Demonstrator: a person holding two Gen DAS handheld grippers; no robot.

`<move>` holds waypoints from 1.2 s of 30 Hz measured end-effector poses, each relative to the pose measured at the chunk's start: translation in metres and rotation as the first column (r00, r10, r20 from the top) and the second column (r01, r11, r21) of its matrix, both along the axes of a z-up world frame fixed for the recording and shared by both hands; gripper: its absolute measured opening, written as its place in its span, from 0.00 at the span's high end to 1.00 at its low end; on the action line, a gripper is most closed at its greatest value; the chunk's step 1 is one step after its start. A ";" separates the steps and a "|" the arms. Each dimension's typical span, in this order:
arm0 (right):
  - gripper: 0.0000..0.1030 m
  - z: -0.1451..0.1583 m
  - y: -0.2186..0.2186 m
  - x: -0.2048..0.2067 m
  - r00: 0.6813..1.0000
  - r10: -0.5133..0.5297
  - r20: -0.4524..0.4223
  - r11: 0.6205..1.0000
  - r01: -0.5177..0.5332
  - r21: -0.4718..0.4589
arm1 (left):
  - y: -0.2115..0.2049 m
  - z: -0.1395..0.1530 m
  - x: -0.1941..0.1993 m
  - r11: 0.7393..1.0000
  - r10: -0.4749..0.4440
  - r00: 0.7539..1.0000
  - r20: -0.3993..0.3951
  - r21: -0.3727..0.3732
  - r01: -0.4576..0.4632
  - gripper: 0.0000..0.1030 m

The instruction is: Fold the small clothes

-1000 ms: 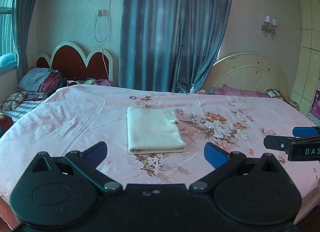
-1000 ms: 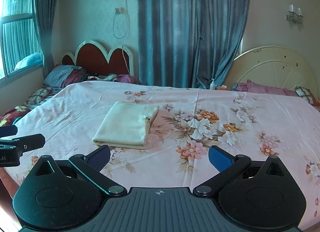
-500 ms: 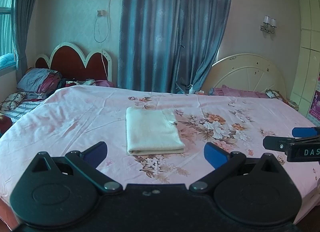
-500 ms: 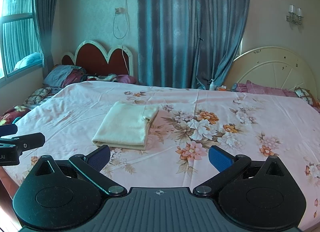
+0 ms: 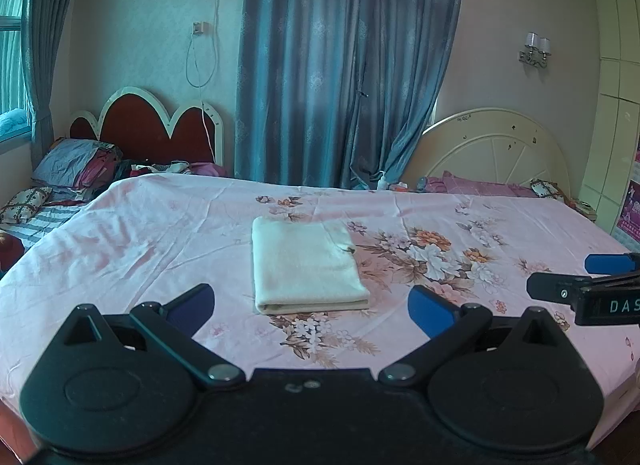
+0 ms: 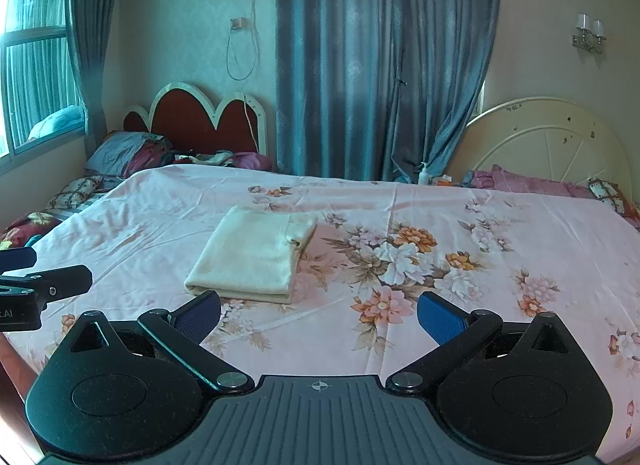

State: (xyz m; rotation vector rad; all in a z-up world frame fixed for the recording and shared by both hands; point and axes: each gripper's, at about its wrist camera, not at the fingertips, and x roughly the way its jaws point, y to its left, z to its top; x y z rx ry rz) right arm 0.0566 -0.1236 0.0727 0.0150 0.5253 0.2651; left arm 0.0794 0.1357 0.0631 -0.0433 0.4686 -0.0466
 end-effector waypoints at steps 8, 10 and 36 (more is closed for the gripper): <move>0.00 0.000 0.002 0.000 1.000 0.000 0.001 1.000 0.000 -0.002 | 0.000 0.001 0.002 1.000 -0.002 1.000 0.001 0.001 0.002 0.00; 0.00 0.001 0.001 0.000 1.000 0.003 0.004 1.000 -0.003 -0.003 | 0.000 0.001 0.002 1.000 0.000 1.000 0.001 0.001 0.000 0.00; 0.00 0.000 0.001 0.001 1.000 0.008 0.006 1.000 -0.008 -0.005 | 0.002 0.004 0.006 1.000 -0.011 1.000 0.005 0.009 0.011 0.00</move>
